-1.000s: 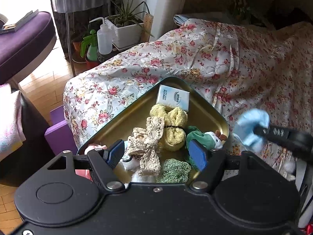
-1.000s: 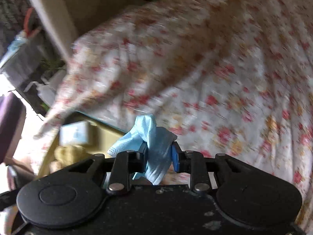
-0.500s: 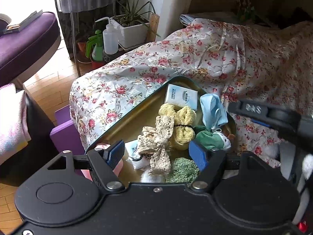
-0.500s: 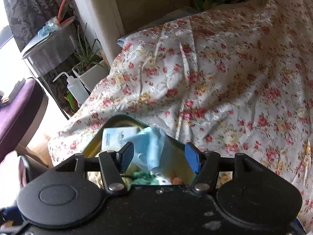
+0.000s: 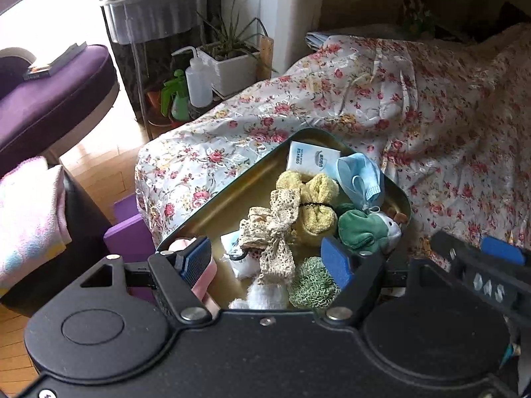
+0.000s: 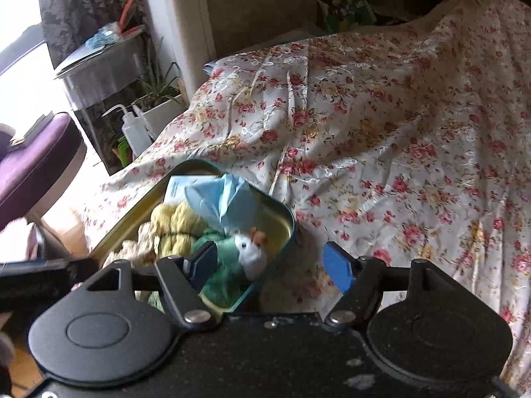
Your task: Organize soft objects
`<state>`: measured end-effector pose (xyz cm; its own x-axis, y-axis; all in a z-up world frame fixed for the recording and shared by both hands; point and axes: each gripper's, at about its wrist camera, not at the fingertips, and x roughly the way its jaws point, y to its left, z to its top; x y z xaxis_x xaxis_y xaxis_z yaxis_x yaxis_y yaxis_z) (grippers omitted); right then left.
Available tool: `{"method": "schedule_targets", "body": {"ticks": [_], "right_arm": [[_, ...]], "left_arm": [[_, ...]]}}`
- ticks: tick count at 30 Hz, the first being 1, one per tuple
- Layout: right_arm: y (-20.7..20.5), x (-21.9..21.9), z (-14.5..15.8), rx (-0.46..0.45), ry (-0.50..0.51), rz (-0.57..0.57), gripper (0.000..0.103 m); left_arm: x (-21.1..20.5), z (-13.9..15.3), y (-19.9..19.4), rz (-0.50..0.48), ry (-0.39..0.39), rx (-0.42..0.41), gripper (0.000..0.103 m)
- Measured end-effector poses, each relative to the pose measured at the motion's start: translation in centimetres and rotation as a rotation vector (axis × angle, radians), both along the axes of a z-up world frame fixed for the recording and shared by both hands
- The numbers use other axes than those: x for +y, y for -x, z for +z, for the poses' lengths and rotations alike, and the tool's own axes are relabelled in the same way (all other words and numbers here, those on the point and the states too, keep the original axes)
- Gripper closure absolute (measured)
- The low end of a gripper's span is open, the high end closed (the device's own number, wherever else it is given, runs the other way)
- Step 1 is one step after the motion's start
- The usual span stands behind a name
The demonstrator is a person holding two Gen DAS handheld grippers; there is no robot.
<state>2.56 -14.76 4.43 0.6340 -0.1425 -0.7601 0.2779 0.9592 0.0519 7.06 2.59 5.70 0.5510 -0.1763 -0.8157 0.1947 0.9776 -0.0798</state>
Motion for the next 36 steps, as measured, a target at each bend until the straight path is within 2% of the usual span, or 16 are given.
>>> {"method": "schedule_targets", "body": {"ticks": [3,7,12,17,21,36], "right_arm": [[1.8,0.4,0.1,-0.018,0.039,0.018,0.027],[3.4,0.7,-0.2,-0.036,0.077,0.035,0.025],[4.0,0.1,-1.3,-0.014,0.045,0.036,0.023],[4.0,0.3,-1.6,-0.007,0.041,0.044,0.023],[4.2,0.6,-1.4,-0.016,0.037,0.051,0.019],[4.1,1.3,-1.8,0.002,0.047,0.070,0.018]], "left_arm": [[-0.2,-0.6,1.3,0.030,-0.029,-0.038,0.029],[-0.4,-2.3,3.2,0.058,-0.075,-0.071,0.029],[-0.4,-4.0,4.3,0.058,-0.079,-0.038,0.029],[-0.8,-3.8,4.7,0.035,-0.069,-0.036,0.028],[-1.0,-3.5,5.2,0.020,-0.067,-0.050,0.020],[-0.6,-3.8,5.2,0.032,-0.078,-0.042,0.019]]}}
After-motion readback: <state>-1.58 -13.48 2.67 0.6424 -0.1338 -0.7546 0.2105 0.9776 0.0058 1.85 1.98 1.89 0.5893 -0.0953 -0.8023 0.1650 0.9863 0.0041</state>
